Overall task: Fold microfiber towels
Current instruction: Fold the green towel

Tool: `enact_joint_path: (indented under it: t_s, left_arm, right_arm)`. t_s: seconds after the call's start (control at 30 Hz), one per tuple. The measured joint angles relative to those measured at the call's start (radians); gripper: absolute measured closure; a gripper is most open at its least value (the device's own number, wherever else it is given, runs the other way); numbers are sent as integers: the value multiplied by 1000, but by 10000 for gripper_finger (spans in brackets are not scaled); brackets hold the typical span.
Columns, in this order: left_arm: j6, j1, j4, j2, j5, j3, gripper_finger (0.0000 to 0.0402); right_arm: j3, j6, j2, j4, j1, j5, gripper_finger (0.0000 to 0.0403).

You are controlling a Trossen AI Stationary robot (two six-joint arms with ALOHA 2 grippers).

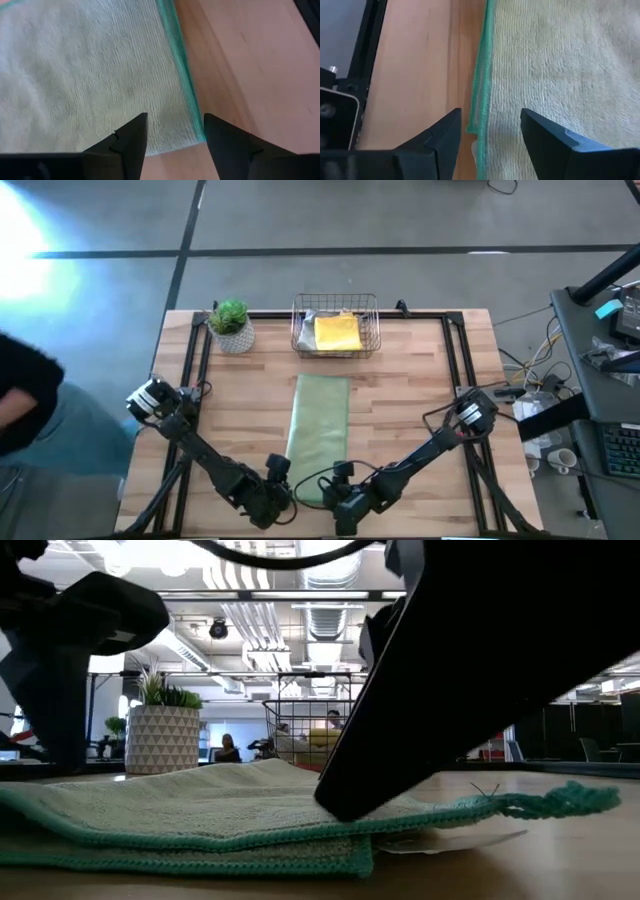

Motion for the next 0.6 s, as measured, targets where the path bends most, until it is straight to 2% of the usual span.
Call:
enact_joint_path:
  t_s: [0.3,0.6]
  left_arm:
    - [1,0,-5,5,37,-4,223]
    - [-8,-1,10,73,52,-13,224]
  right_arm:
    - [1,1,45,35,-12,-9,209]
    - [4,12,60,49,-26,-10,209]
